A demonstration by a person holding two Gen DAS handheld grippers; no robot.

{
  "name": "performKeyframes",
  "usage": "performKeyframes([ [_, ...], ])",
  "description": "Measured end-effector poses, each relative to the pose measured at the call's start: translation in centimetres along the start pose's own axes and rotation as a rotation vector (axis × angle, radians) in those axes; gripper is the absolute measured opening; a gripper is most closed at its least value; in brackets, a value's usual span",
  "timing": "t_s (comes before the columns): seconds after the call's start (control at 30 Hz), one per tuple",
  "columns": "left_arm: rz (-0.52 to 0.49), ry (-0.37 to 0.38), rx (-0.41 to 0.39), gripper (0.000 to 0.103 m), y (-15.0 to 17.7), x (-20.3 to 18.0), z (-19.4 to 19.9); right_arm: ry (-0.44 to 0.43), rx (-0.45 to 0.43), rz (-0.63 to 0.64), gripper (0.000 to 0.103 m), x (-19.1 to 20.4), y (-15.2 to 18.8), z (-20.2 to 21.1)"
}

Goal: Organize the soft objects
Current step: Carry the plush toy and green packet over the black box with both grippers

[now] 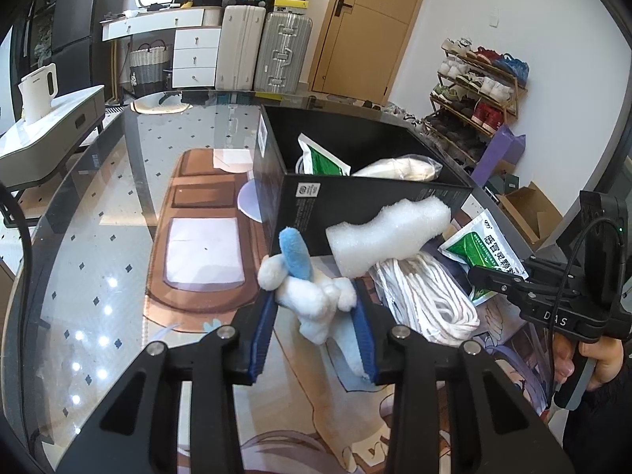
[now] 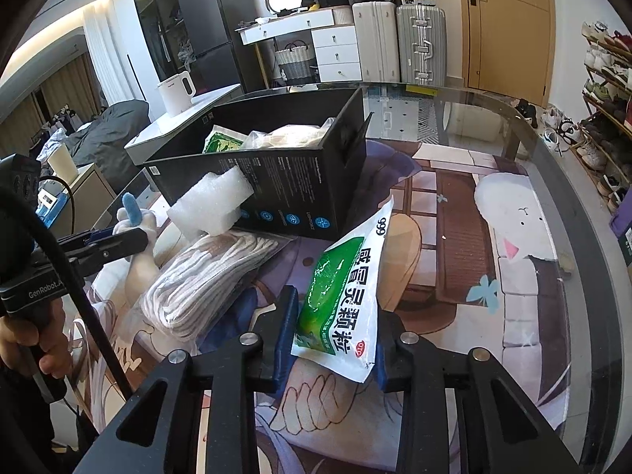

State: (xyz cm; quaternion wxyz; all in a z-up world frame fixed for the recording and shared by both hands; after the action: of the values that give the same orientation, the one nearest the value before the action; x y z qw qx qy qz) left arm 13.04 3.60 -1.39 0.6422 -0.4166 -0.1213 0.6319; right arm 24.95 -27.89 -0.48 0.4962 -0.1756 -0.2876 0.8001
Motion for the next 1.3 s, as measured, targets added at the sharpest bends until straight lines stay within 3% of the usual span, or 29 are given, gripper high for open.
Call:
performKeyframes([
  [0.03, 0.000, -0.001, -0.005, 0.036, 0.0, 0.0, 0.2, -0.004, -0.002, 0.002, 0.022, 0.1, 0.0, 0.1],
  [0.13, -0.006, -0.003, -0.015, 0.036, -0.1, 0.1, 0.6, 0.003, -0.020, 0.009, 0.018, 0.2, -0.2, 0.4],
  [0.8, -0.058, 0.001, -0.091, 0.036, -1.5, -1.0, 3.5, 0.009, -0.117, 0.037, 0.017, 0.9, -1.0, 4.9],
  [1.3, -0.098, 0.002, -0.164, 0.036, -4.2, -1.6, 5.8, -0.036, -0.203, 0.031, 0.017, 2.3, -3.9, 9.0],
])
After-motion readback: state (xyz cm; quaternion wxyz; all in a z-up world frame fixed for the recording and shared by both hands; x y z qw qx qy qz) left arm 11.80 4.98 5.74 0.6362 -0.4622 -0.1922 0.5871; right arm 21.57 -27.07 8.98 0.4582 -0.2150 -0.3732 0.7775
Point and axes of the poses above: each gripper's, at about its wrist camera, not at the fingertips, and z roughly against the way its jaws point, x to its left, y to its underside, the point moved 4 cm from there along -z, roughly the way its jaws point, and after that the axes turned 11 degrees about y, right-handed, at the moved point
